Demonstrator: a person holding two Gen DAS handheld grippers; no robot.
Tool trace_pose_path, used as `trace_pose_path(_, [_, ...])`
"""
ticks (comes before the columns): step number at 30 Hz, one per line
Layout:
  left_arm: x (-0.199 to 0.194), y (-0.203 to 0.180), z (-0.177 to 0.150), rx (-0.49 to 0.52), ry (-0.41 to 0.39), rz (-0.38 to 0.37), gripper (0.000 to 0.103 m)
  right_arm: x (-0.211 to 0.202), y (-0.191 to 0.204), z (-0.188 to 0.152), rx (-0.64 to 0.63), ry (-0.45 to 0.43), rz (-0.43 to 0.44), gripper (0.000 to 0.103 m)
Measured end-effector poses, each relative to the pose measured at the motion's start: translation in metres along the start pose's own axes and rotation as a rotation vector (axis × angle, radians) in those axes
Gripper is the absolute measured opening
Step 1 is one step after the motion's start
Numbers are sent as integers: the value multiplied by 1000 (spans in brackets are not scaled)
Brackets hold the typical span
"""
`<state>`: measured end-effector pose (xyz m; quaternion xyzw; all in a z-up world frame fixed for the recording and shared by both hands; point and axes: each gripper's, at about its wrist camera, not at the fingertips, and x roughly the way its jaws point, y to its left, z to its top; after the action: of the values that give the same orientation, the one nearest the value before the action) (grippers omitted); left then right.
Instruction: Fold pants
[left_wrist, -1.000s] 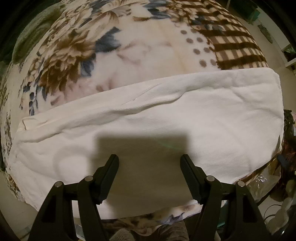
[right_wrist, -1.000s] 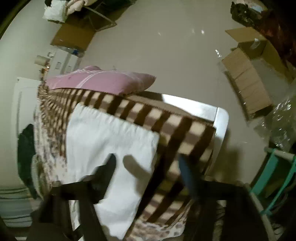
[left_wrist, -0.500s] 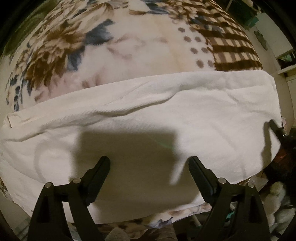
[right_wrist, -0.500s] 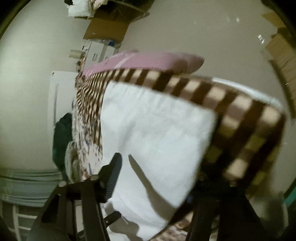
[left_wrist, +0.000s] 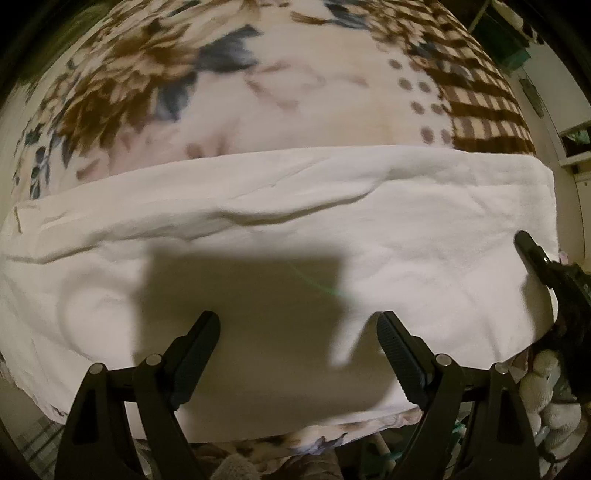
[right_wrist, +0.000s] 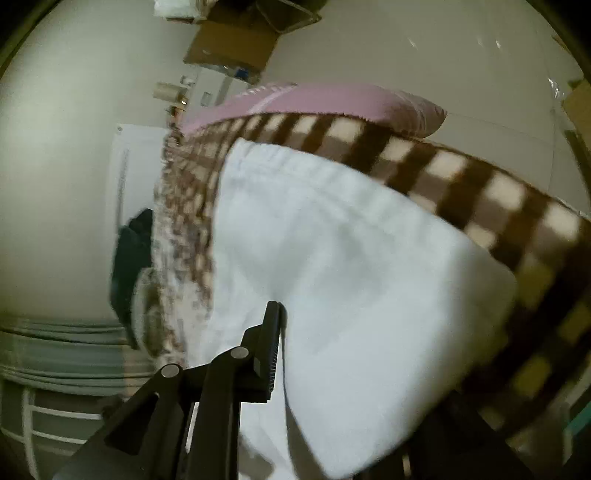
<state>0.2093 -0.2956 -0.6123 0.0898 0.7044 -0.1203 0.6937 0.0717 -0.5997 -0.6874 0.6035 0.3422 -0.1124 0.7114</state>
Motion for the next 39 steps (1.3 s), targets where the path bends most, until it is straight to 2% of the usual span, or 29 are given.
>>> trace_pose_path(3, [-4,13,-3,-28,-1,-1,87,-4,14,2,-53,-28,-52,10])
trace_pose_path(7, [-13,45,-8,-83,-12,5,87,-38,38,-1,-71,-125,-77,9])
trace_pose_path(10, [-21,76,-11,-144,-20,8,87,-56,57,-10,-102,-144,-65,9])
trace_pose_path(14, [-33,125,-20,-233,-33,18,87,-58,99,-27,-193,-124,-85,8])
trace_pose_path(20, [-53,197,-34,-309,-54,28,87,-51,180,-84,-402,-74,-86,8])
trace_pose_path(24, [-65,254,-48,-340,-80,37,87,-33,230,-138,-514,-16,-83,8])
trace_pose_path(28, [-74,333,-70,-388,-89,63,87,5,270,-203,-632,60,-95,8])
trace_pose_path(32, [-77,409,-95,-452,-84,87,87,56,294,-283,-737,150,-120,8])
trace_pose_path(36, [-66,462,-116,-510,-82,110,87,109,309,-361,-857,223,-150,8])
trace_pose_path(39, [-58,498,-125,-540,-74,116,87,148,308,-417,-956,286,-229,11])
